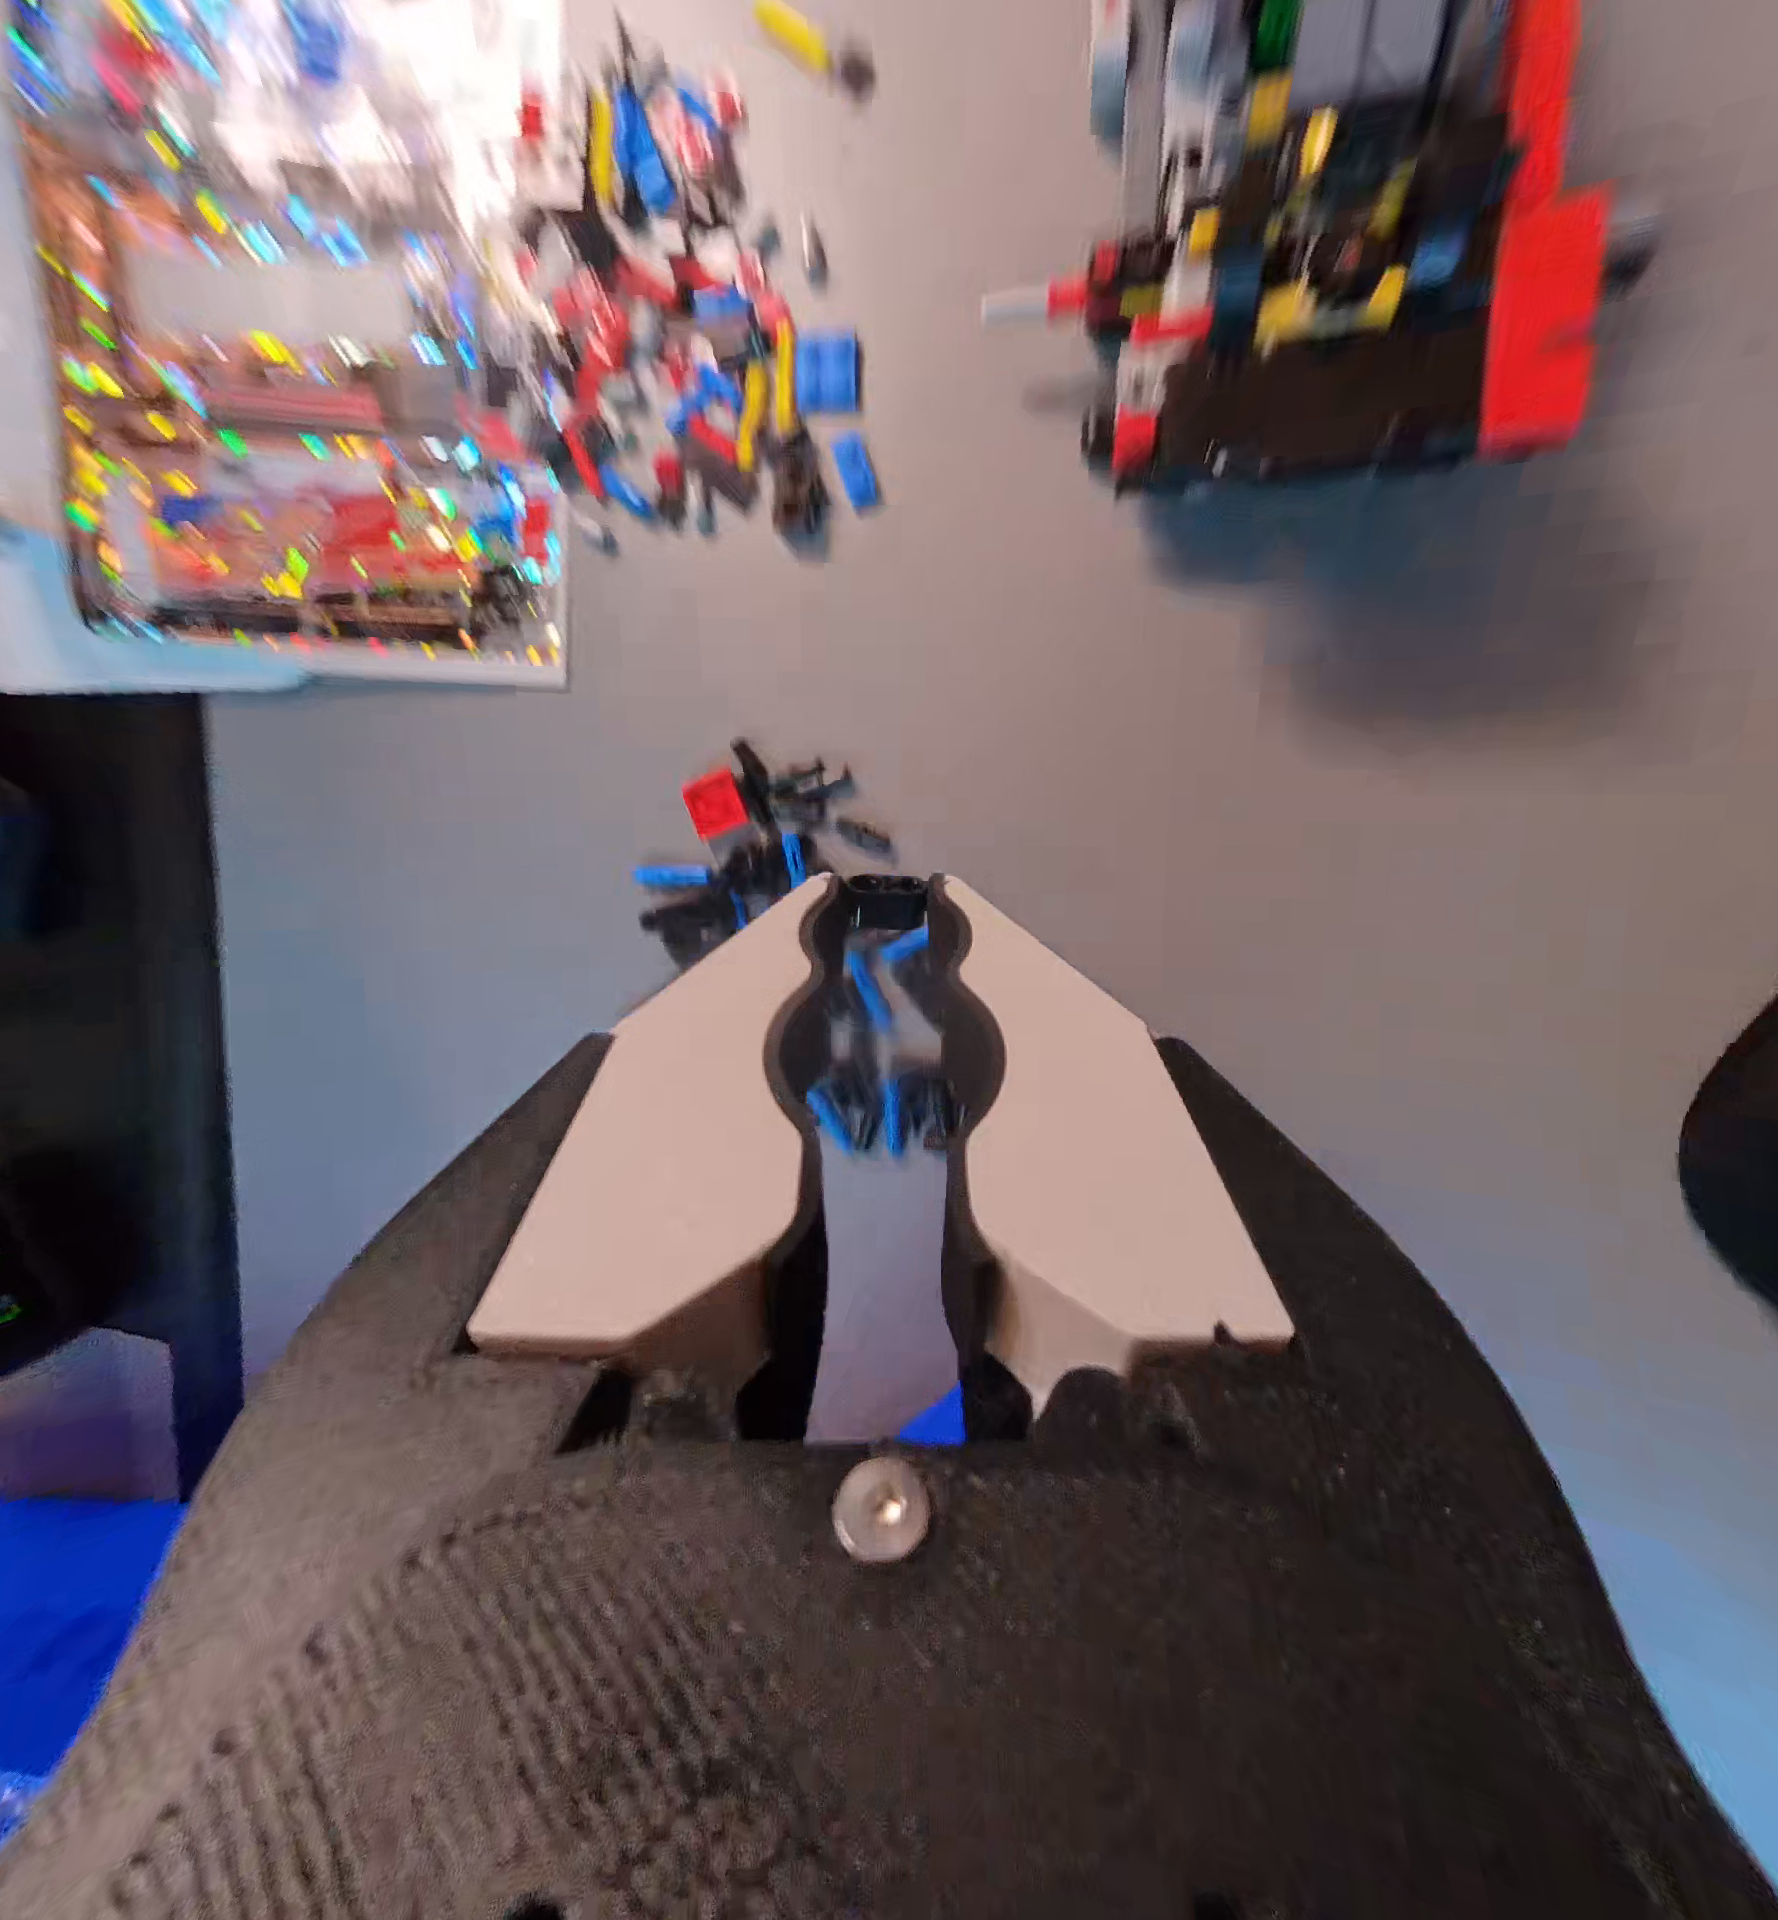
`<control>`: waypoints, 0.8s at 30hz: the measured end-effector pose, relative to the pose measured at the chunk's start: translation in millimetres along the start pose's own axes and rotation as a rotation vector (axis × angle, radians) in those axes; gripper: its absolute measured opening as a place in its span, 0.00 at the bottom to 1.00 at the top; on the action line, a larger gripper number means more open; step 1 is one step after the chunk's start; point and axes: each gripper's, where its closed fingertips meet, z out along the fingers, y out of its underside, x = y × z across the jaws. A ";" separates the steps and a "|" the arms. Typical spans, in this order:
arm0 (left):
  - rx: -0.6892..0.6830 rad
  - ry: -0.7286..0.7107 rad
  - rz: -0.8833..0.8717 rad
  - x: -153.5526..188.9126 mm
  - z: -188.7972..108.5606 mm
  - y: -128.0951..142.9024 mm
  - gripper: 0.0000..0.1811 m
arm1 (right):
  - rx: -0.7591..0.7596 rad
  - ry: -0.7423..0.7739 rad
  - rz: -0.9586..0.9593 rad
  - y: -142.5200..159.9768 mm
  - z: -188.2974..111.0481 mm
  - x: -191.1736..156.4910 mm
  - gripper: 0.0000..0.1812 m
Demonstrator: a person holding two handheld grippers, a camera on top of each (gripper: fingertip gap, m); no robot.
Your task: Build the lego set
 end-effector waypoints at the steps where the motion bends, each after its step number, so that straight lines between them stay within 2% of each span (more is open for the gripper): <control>1: 0.107 -0.052 -0.004 2.6 -8.9 -20.4 0.07 | 0.008 -0.006 0.001 -2.8 0.1 -2.2 0.14; 3: 0.322 -0.184 -0.028 7.5 -25.3 -59.2 0.08 | 0.031 -0.035 0.011 -11.5 0.7 -11.4 0.14; 6: 0.581 -0.309 -0.088 27.8 -37.7 -99.5 0.08 | 0.073 -0.116 0.054 -32.9 1.5 -36.5 0.14; 11: 0.856 -0.384 -0.150 66.5 -33.9 -140.9 0.07 | 0.115 -0.350 0.220 -75.9 3.2 -94.7 0.13; 15: 0.959 -0.427 -0.111 88.9 -28.8 -166.7 0.07 | 0.005 -0.590 0.342 -85.5 7.6 -149.9 0.14; 17: 0.970 -0.466 -0.070 94.9 -26.2 -173.4 0.07 | -0.026 -0.663 0.436 -87.8 10.8 -164.7 0.14; 21: 0.936 -0.516 0.001 104.7 -19.1 -177.2 0.07 | -0.055 -0.745 0.634 -91.4 14.9 -175.9 0.14; 24: 0.906 -0.527 0.040 111.0 -12.7 -177.1 0.07 | -0.130 -0.716 0.612 -75.7 22.1 -181.0 0.14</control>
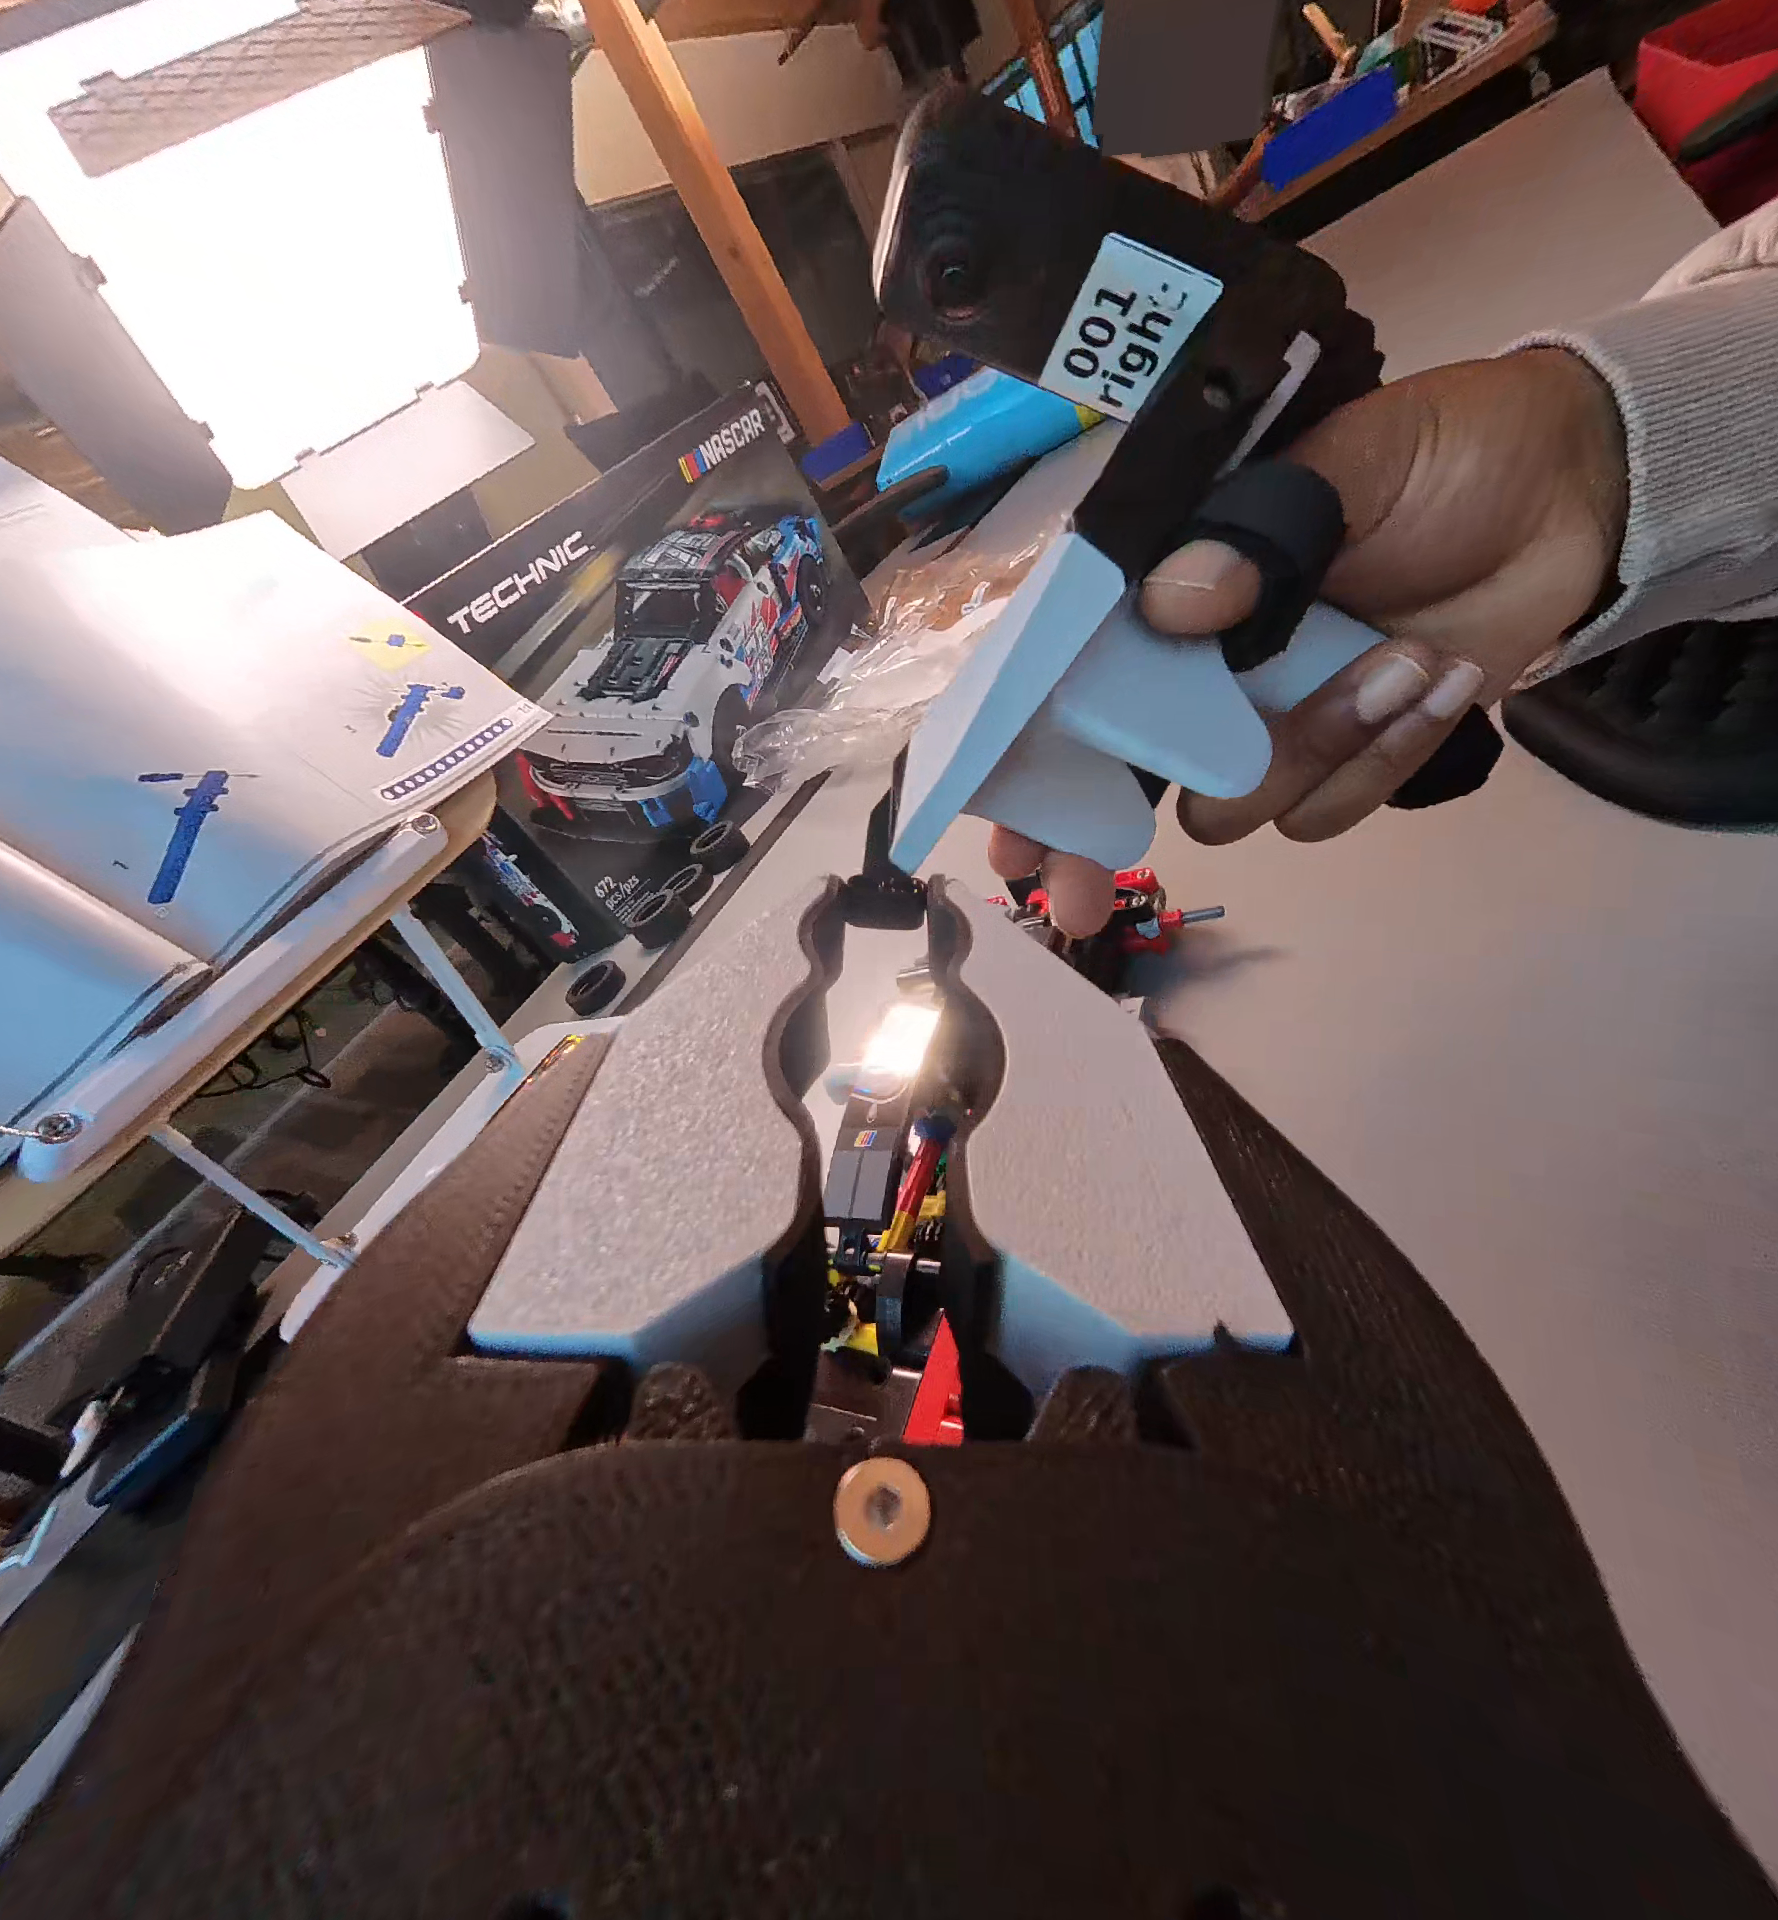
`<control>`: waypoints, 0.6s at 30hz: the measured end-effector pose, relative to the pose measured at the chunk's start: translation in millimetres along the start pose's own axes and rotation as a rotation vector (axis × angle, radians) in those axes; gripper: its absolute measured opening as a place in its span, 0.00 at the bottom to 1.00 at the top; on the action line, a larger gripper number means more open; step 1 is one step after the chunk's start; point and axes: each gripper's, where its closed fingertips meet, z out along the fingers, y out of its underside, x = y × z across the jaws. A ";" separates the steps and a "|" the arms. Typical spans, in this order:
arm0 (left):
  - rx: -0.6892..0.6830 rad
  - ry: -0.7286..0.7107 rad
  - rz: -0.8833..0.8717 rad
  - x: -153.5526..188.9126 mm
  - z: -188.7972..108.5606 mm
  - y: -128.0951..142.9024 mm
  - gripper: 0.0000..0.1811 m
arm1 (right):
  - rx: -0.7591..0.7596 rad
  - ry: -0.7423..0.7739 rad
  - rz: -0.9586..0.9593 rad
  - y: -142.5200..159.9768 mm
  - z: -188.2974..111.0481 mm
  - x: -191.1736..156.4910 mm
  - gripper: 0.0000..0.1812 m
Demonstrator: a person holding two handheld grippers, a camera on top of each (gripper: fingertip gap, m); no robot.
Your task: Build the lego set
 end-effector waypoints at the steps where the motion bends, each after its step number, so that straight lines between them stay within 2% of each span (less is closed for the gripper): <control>1: -0.006 0.004 0.024 2.8 0.4 1.4 0.07 | -0.007 -0.014 0.006 2.5 1.8 -2.1 0.13; 6: -0.044 0.029 0.066 11.3 1.7 10.1 0.07 | -0.076 0.015 -0.030 17.8 8.1 1.1 0.04; 14: -0.105 0.032 0.106 17.9 3.7 25.4 0.07 | -0.109 0.054 -0.075 30.6 8.7 12.6 0.05; 18: -0.155 0.036 0.105 21.7 6.3 36.4 0.07 | -0.162 0.137 -0.151 38.0 8.0 24.5 0.08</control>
